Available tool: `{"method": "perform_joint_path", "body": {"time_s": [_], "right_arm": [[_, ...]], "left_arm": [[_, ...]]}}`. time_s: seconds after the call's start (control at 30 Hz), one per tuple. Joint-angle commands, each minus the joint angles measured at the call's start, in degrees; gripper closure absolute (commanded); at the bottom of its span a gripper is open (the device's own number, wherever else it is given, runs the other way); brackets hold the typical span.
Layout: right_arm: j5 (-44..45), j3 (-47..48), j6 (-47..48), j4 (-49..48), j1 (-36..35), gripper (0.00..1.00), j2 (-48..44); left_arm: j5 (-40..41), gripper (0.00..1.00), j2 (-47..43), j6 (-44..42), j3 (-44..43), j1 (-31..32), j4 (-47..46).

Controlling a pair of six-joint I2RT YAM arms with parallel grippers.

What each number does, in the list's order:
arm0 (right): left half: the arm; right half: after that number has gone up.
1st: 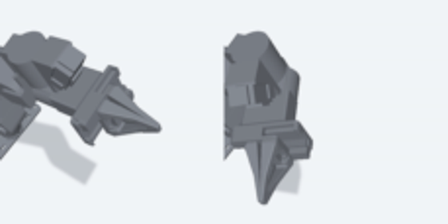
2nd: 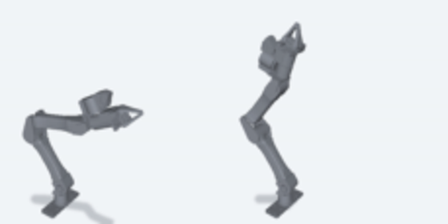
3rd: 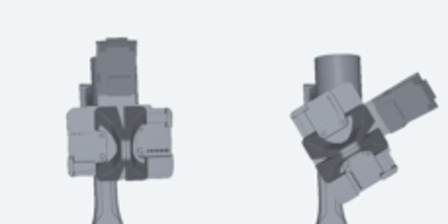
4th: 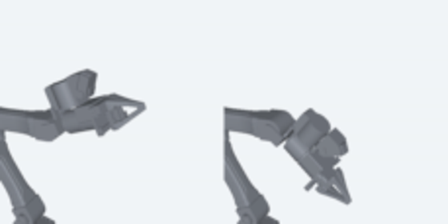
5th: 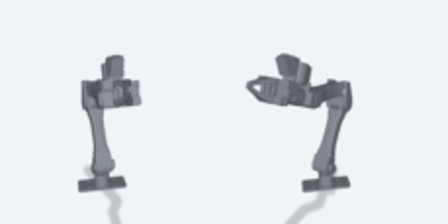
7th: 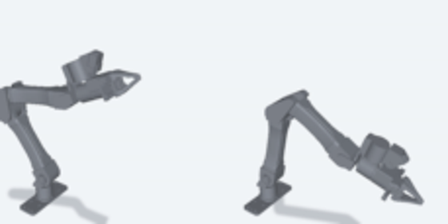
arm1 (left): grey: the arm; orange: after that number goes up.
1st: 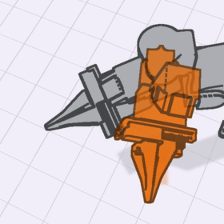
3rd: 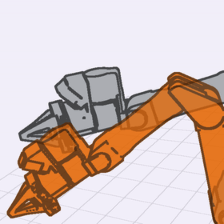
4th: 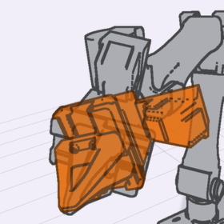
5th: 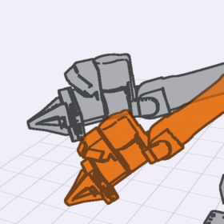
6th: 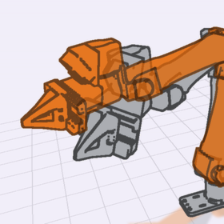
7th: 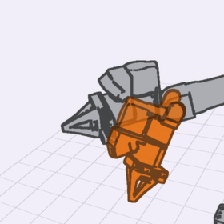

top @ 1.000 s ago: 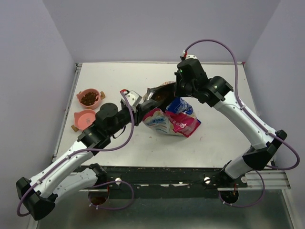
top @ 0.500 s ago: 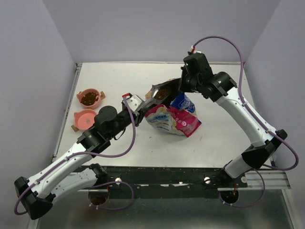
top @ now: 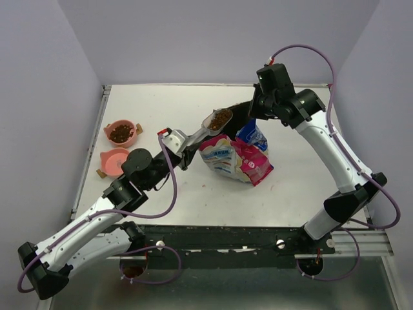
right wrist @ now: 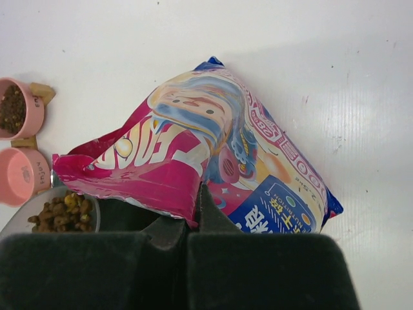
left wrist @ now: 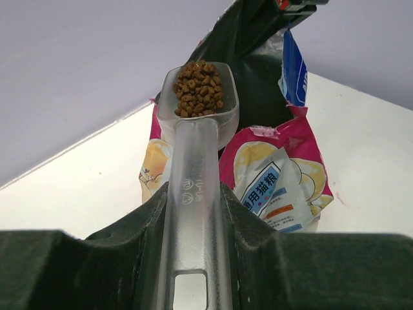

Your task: Serve the pet food

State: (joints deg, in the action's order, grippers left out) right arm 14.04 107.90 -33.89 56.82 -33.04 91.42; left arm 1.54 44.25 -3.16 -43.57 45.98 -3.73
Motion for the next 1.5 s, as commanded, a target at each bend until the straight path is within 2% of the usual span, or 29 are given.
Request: {"method": "perform_joint_path", "body": {"time_s": [0.0, 0.17, 0.43, 0.6, 1.07, 1.27, 1.47], "right_arm": [[0.72, 7.67, -0.83, -5.06, 1.22, 1.00, 0.07], [0.64, 8.82, -1.27, -4.35, 2.01, 1.00, 0.52], [-0.24, 9.53, -1.88, -3.73, 3.07, 1.00, 1.05], [-0.51, 8.39, -1.71, -4.52, 3.24, 1.00, 0.61], [-2.35, 8.29, -0.92, -4.52, 4.21, 1.00, 0.34], [-2.44, 6.81, -0.56, -5.31, 4.30, 1.00, -0.97], [-3.14, 3.82, -0.65, -6.63, 4.38, 1.00, -2.65]], "left_arm": [[1.18, 1.00, -0.21, 1.31, 0.42, 0.43, -6.29], [1.53, 1.00, 1.18, 2.19, 0.86, 0.87, -9.80], [2.24, 1.00, 0.23, 2.72, -0.28, 2.28, -8.76], [5.31, 1.00, -3.64, 2.89, 0.85, 2.36, -7.00], [11.55, 1.00, 4.35, 2.54, -3.80, 2.45, -12.18], [19.89, 1.00, 3.65, 2.89, -4.06, 2.36, -10.95], [35.44, 1.00, 4.44, 2.89, -3.89, 2.36, -11.03]]}}
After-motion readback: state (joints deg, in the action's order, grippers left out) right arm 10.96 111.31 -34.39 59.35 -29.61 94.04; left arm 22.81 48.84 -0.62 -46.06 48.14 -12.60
